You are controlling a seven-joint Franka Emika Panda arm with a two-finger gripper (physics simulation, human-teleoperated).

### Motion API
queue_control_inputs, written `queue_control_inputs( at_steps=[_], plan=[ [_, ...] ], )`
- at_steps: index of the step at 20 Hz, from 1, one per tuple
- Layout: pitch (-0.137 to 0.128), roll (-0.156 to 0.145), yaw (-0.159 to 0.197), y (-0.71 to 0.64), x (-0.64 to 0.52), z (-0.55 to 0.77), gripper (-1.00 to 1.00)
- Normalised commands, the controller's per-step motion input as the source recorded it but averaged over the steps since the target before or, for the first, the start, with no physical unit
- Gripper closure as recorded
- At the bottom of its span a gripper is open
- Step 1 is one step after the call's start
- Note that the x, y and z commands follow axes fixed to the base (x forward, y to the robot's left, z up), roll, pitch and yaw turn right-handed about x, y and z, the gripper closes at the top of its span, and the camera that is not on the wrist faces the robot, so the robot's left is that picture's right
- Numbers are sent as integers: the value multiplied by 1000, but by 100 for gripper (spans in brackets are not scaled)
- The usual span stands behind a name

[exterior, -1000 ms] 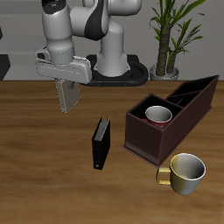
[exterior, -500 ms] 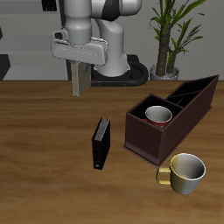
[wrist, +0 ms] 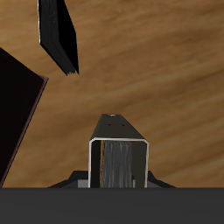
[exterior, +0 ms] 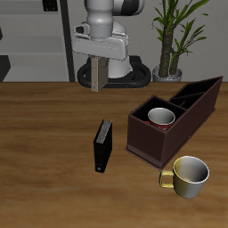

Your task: Place the red mug into the left desk caddy's right compartment and place the yellow book into the left desk caddy's back compartment

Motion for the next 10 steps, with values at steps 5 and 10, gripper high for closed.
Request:
queue_control_inputs(
  at_steps=[5,10],
  plan=[
    [-2,105,31,699,-114,54,100],
    [23,35,-9,345,-34,-20,100]
  ],
)
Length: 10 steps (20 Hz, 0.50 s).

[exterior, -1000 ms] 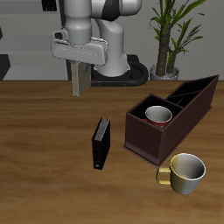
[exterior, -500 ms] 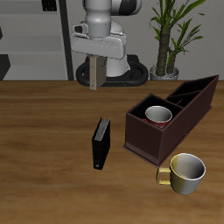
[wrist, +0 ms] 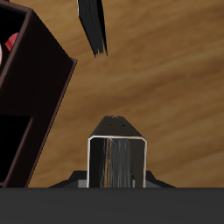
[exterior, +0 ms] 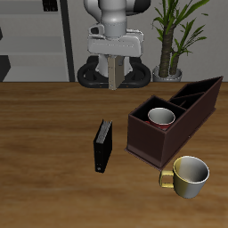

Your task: Place the red mug into the left desk caddy's right compartment and place the yellow book into the left desk caddy's back compartment

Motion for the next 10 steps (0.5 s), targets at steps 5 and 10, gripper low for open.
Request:
queue_control_inputs(
  at_steps=[5,10],
  plan=[
    [12,29,-41,344,10,-19,100],
    [0,32,-63,375,70,108,100]
  ],
)
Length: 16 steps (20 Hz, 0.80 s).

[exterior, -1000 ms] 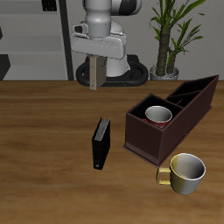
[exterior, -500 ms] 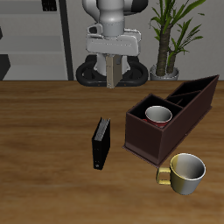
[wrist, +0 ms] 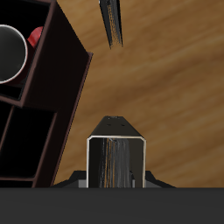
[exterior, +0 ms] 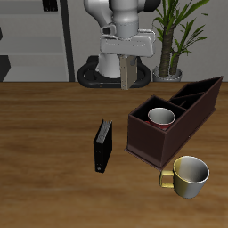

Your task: Place the red mug into the left desk caddy's right compartment and place the yellow book into the left desk caddy's back compartment

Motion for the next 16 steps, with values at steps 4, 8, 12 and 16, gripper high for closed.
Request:
queue_control_inputs(
  at_steps=[4,8,12,16],
  plan=[
    [-4,11,-29,316,162,120,100],
    [22,47,-14,400,92,69,100],
    [17,35,-3,275,56,63,100],
    [33,6,-27,106,53,-50,100]
  ],
)
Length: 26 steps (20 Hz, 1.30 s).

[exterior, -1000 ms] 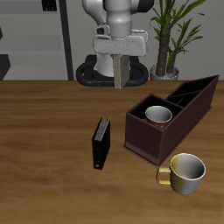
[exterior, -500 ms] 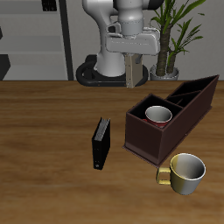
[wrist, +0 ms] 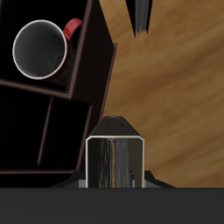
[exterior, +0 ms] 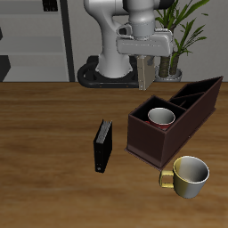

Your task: Place the red mug into the left desk caddy's right compartment and place the yellow book into the left desk caddy's back compartment

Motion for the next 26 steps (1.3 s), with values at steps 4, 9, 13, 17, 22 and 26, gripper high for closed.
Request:
queue_control_inputs(
  at_steps=[4,9,13,17,22,26],
  plan=[
    [34,22,-56,204,158,20,100],
    [29,48,-22,300,78,-2,100],
    [24,30,-19,195,66,-1,100],
    [30,12,-21,120,125,-7,100],
    [1,26,0,192,77,124,100],
    [-1,48,-27,308,172,161,100]
  ],
)
